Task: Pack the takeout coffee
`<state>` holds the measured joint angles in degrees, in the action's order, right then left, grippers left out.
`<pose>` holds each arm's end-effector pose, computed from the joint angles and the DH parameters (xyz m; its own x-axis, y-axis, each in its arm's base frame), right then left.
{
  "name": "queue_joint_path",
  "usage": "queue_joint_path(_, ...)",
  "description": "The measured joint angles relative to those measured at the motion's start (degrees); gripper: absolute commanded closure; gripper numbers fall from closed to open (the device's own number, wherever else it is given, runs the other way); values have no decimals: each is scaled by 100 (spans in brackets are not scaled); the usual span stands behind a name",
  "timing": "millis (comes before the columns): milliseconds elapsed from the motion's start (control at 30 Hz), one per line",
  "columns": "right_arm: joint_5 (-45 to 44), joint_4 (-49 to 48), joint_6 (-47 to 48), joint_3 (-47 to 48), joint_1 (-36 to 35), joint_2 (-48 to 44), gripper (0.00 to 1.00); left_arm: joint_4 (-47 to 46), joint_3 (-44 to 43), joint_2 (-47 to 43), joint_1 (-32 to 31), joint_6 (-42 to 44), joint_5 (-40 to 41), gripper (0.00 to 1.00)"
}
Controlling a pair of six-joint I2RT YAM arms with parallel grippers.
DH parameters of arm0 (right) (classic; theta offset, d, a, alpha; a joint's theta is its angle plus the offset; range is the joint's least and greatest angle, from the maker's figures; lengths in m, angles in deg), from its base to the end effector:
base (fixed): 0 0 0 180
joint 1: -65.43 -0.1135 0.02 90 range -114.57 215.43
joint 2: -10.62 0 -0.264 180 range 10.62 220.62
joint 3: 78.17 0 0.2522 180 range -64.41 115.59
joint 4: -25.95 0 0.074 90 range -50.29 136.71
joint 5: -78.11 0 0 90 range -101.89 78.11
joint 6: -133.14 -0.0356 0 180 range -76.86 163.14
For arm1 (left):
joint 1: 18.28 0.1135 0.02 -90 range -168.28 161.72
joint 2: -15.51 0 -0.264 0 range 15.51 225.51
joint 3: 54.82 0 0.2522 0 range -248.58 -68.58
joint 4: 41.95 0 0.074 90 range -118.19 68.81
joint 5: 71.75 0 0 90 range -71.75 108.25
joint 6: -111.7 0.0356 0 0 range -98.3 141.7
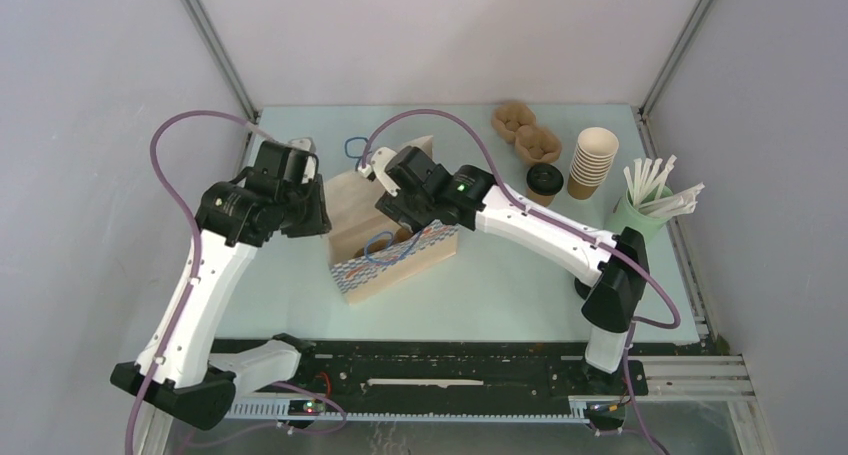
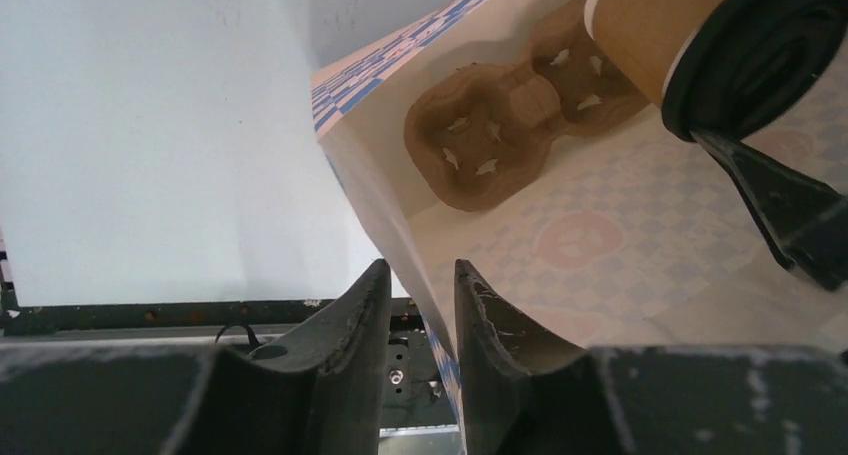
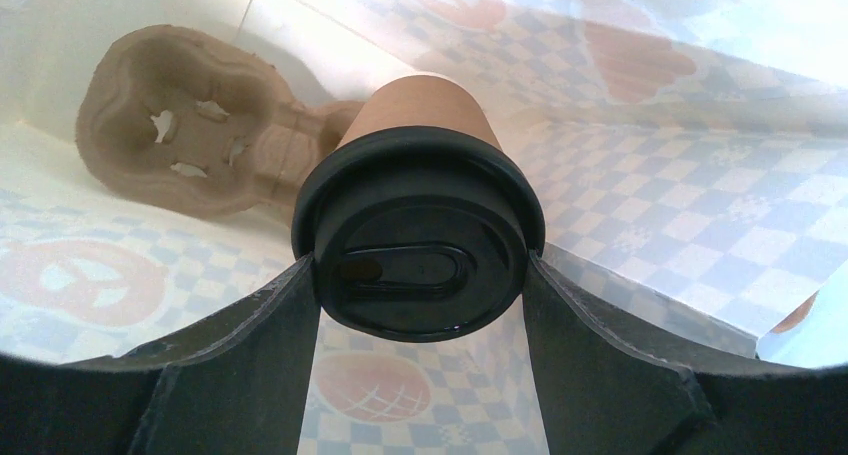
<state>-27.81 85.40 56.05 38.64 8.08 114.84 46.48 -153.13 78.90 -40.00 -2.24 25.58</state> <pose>0.2267 0.3357 0.3454 -0.2254 -0.7500 -0.6218 -0.7785 0.5224 -0.3479 0.1629 -0.0600 0.4060 -0.8030 -0.1134 -0.5851 -0.0320 0.9885 -0.1476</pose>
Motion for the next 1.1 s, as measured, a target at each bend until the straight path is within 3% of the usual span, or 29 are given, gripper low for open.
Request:
queue_joint_path(200, 111, 466, -332, 249, -28, -7, 97, 66, -2, 402, 0, 7, 197, 64)
queue_joint_path(433, 433, 743, -614, 258, -243, -74, 96, 87, -249, 968, -2, 39, 304, 99)
queue_joint_path(600, 754, 763, -710, 111, -247, -402, 96, -33, -721, 1062, -306, 258, 485, 100)
queue_joint_path(733, 994, 708, -780, 61, -52, -743, 96, -715, -793, 802, -850, 586, 667, 100)
queue_joint_path(833, 973, 579, -741, -258, 24, -1084, 96, -1572, -417, 339, -1123, 772, 769, 100)
queue_joint_path(1000, 774, 546, -542, -586, 0, -1335, 96, -3241, 1329, -852, -1213, 1060, 955, 100)
queue_joint_path(1100, 570, 485, -343, -586, -22, -1296, 97, -3759, 2009, -1119, -1215, 1189, 1012, 100)
